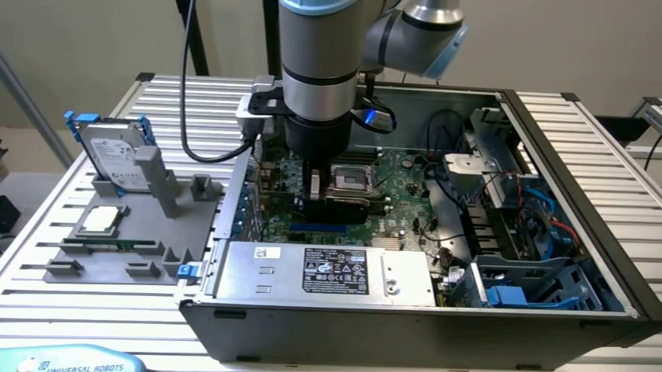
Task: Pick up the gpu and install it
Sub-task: 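Insert the gpu into the slot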
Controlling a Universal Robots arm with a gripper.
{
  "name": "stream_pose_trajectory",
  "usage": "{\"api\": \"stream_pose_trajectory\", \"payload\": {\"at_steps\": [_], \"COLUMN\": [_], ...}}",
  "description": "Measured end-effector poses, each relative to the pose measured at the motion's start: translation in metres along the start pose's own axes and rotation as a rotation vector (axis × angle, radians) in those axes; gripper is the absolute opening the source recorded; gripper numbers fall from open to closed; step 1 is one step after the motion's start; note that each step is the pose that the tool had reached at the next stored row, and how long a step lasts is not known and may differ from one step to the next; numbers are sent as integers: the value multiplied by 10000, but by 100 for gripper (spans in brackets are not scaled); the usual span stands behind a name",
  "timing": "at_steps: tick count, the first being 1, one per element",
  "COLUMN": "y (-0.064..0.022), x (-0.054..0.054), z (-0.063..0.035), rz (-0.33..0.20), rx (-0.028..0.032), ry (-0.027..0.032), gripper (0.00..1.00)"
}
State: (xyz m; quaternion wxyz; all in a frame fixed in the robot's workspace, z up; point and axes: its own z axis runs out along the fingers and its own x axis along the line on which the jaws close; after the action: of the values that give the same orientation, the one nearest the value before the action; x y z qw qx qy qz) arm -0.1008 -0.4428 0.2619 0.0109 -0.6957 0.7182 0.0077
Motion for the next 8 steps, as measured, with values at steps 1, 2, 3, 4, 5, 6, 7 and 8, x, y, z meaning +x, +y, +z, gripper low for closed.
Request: {"api": "stream_pose_trajectory", "payload": {"at_steps": [1,2,3,4,5,6,7,8], "y": [0,1,1,1,1,1,1,1], "x": [0,0,0,0,0,0,0,0], "z": [1,1,2,2,2,3,5,7], "rz": [0,0,0,0,0,0,0,0], "rx": [0,0,1,2,2,2,2,1], "ry": [13,30,47,66,86,103,119,130], "gripper": [27,27,27,27,27,27,27,27]}}
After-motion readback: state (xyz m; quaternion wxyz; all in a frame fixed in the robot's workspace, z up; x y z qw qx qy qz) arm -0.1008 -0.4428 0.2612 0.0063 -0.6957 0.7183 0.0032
